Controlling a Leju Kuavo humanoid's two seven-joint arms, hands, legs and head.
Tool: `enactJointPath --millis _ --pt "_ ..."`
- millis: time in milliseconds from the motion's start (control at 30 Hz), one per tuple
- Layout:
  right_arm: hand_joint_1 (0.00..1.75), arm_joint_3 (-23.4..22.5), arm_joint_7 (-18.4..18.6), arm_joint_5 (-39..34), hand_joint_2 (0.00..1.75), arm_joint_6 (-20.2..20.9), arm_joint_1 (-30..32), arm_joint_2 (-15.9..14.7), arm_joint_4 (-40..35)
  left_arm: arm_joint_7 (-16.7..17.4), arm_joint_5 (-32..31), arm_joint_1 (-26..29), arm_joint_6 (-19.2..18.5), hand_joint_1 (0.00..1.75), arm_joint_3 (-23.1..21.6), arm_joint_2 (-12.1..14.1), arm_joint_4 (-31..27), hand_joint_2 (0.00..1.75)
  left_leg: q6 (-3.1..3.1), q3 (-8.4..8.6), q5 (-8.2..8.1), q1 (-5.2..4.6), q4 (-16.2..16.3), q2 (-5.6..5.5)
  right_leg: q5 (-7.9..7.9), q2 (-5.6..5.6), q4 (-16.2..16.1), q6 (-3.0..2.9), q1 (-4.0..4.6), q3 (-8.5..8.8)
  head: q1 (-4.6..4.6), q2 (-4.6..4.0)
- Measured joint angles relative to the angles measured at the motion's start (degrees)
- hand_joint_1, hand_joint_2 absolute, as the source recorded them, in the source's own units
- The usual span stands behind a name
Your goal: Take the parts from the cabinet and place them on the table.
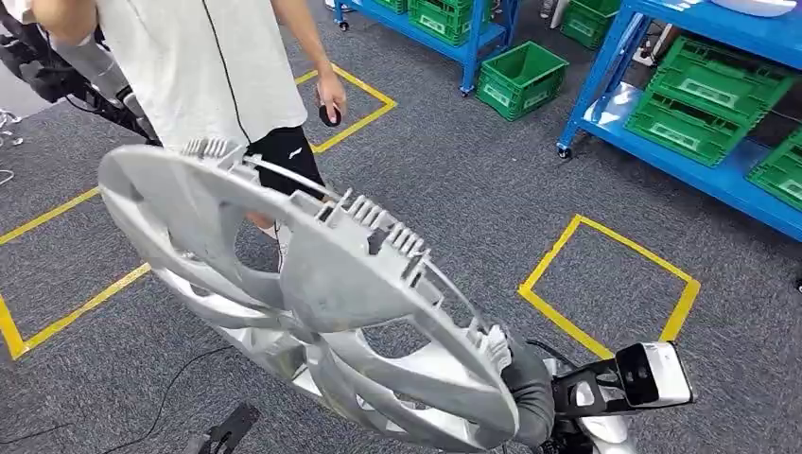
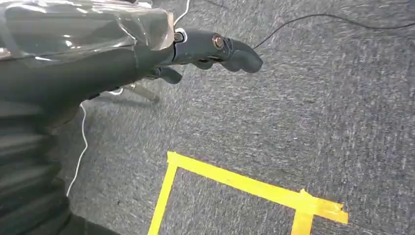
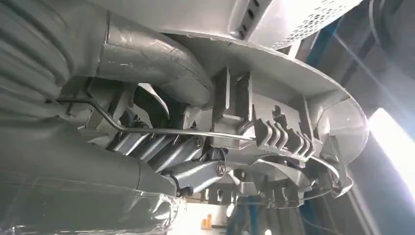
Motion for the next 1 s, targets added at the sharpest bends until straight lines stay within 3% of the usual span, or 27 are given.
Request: enactJointPath --millis 33,67,133,167,267,333,367,400,467,500,533,567,600,633,667,700,800,833,867,900,967,1000 --pt "1.75 0.0 0.0 0.0 1.75 0.0 0.0 -0.1 0.0 0.0 0.0 0.0 0.0 0.00 0.0 -0.1 0.0 1.75 -0.05 0.04 -0.04 0.03 0.0 -0.34 1.02 0.00 -1.2 0.63 -0.11 0.28 -0.02 0.00" --pt "1.75 0.0 0.0 0.0 1.75 0.0 0.0 -0.2 0.0 0.0 0.0 0.0 0.0 0.00 0.0 -0.1 0.0 1.75 -0.15 0.08 -0.09 0.09 0.1 -0.76 2.92 0.00 -5.0 1.37 -0.31 1.84 0.00 0.00" --pt "1.75 0.0 0.0 0.0 1.75 0.0 -0.1 -0.2 0.0 0.0 0.0 0.0 0.0 0.00 0.0 -0.2 0.0 1.75 -0.75 0.06 -0.52 0.22 0.9 -1.54 7.38 0.36 -15.8 2.53 -0.83 7.01 0.02 0.00" --pt "1.75 0.0 0.0 0.0 1.75 0.0 -0.1 -0.2 0.1 0.0 -0.2 0.0 0.0 0.00 0.0 -0.2 0.0 1.75 -1.29 -0.30 -0.95 -0.07 1.5 -1.92 7.76 1.12 -17.7 1.93 -0.69 7.97 0.00 0.00" --pt "1.75 0.0 0.0 0.1 1.75 0.0 -0.1 -0.2 0.0 0.0 -0.4 0.4 -0.1 0.00 0.1 -0.2 0.0 1.75 -1.85 -0.68 -1.06 0.02 1.7 -2.14 8.02 0.51 -17.9 0.41 -0.30 8.08 0.02 0.00" --pt "1.75 0.0 0.0 0.1 1.75 0.0 -0.2 -0.1 0.0 0.0 -0.5 0.7 -0.2 0.00 0.2 0.0 0.0 1.75 -2.26 -0.79 -1.52 0.25 2.4 -1.83 8.25 0.14 -18.2 -0.09 -1.02 8.32 0.02 0.00" --pt "1.75 0.0 0.0 0.1 1.75 0.0 -0.3 0.0 0.0 0.0 -0.5 0.7 -0.3 0.00 0.3 0.0 0.0 1.75 -2.67 -1.43 -2.80 0.18 4.2 -0.60 8.13 -0.07 -18.2 -0.66 -0.97 8.51 -0.13 0.00" --pt "1.75 0.0 0.0 0.2 1.75 0.0 -0.3 0.0 0.0 0.0 -0.6 0.6 -0.3 0.00 0.4 0.1 0.0 1.75 -3.06 -3.25 -5.04 0.33 8.1 0.15 8.02 -0.42 -18.2 -0.82 -0.90 8.61 -0.29 0.00" --pt "1.75 0.0 0.0 0.2 1.75 0.0 -0.2 0.1 0.0 0.0 -0.7 0.7 -0.4 0.00 0.4 0.1 0.0 1.75 -3.54 -8.16 -9.15 0.60 17.9 0.75 7.88 -1.18 -18.1 -0.99 -0.66 8.64 -0.28 0.00" --pt "1.75 0.0 0.0 0.3 1.75 0.0 -0.2 0.0 0.0 0.0 -0.7 0.8 -0.4 0.00 0.4 0.0 0.0 1.75 -3.63 -9.90 -9.72 0.70 20.9 0.88 7.81 -1.62 -18.1 -1.07 -0.58 8.65 -0.28 0.00" --pt "1.75 0.0 0.0 0.4 1.75 0.0 -0.2 0.0 0.0 0.0 -0.7 0.8 -0.4 0.00 0.4 0.0 0.0 1.75 -3.56 -10.10 -8.93 0.71 20.8 1.00 7.73 -2.05 -18.1 -1.15 -0.49 8.73 -0.26 0.00" --pt "1.75 0.0 0.0 0.4 1.75 0.0 -0.2 0.0 0.0 0.0 -0.8 0.8 -0.4 0.00 0.4 0.0 0.0 1.75 -3.34 -8.85 -6.92 0.71 17.8 1.13 7.64 -2.52 -18.1 -1.23 -0.41 8.86 -0.28 0.00" --pt "1.75 0.0 0.0 0.4 1.75 0.0 -0.3 0.1 0.0 0.0 -0.9 0.8 -0.4 0.00 0.5 0.0 0.0 1.75 -2.96 -6.31 -4.23 0.63 12.6 1.41 7.50 -3.00 -18.2 -1.30 -0.31 9.08 -0.28 0.00" --pt "1.75 0.0 0.0 0.4 1.75 0.0 -0.4 0.1 0.0 0.0 -0.9 0.8 -0.4 0.00 0.5 0.1 -0.1 1.75 -2.34 -3.20 -1.66 0.40 6.8 2.60 7.32 -3.42 -18.2 -1.23 -0.22 9.38 -0.28 0.00" --pt "1.75 0.0 0.0 0.4 1.75 0.0 -0.4 0.1 0.0 0.0 -0.9 0.7 -0.4 0.00 0.5 0.2 -0.1 1.75 -1.52 -1.03 -1.00 -0.31 2.5 6.11 7.15 -3.79 -18.2 -1.12 -0.17 9.57 -0.24 0.00" --pt "1.75 0.0 0.0 0.4 1.75 0.0 -0.4 0.1 0.0 0.0 -0.9 0.6 -0.4 0.00 0.5 0.2 -0.1 1.75 -1.40 -1.10 -1.24 -0.72 2.5 6.03 6.95 -4.19 -18.2 -0.76 0.52 9.52 -0.20 0.00" --pt "1.75 0.1 0.0 0.4 1.75 0.0 -0.5 0.1 0.0 0.0 -0.9 0.7 -0.4 0.00 0.5 0.3 -0.1 1.75 -0.89 -1.58 -1.09 -1.02 2.3 4.01 6.88 -5.89 -18.6 -0.26 0.28 9.74 -0.28 0.00" --pt "1.75 0.1 0.0 0.4 1.75 0.0 -0.5 0.1 0.0 0.0 -0.9 0.7 -0.4 0.00 0.5 0.4 -0.1 1.75 -0.44 -0.67 -0.36 -0.65 1.1 3.14 6.47 -6.19 -18.6 0.13 0.66 9.57 -0.26 0.00" --pt "1.75 0.1 0.0 0.4 1.75 0.0 -0.6 0.1 0.0 0.0 -1.0 0.8 -0.5 0.00 0.5 0.1 -0.2 1.75 -0.33 -0.40 -0.10 -0.49 0.5 2.53 5.79 -3.89 -17.3 0.07 0.30 9.33 -0.04 0.00" --pt "1.75 0.1 -0.1 0.3 1.75 0.0 -0.6 0.1 0.0 0.0 -1.0 0.6 -0.7 0.00 0.5 0.0 -0.2 1.75 0.01 -0.36 0.13 -0.28 0.4 1.92 4.17 -1.73 -13.8 -0.40 0.12 7.69 -0.07 0.00" --pt "1.75 0.1 -0.2 0.3 1.75 -0.1 -0.5 -0.1 0.0 -0.1 -1.1 0.4 -0.9 0.00 0.5 0.0 -0.2 1.75 0.11 -0.45 0.15 -0.21 0.4 0.26 0.50 -0.12 -4.2 -0.87 0.02 2.86 0.17 0.00" --pt "1.75 0.1 -0.1 0.4 1.75 -0.2 -0.3 -0.1 0.0 -0.1 -1.2 0.5 -0.9 0.00 0.5 -0.1 -0.2 1.75 0.11 -0.46 0.14 -0.21 0.4 -0.65 -0.51 0.04 -0.3 -0.66 0.02 0.66 0.17 0.00"
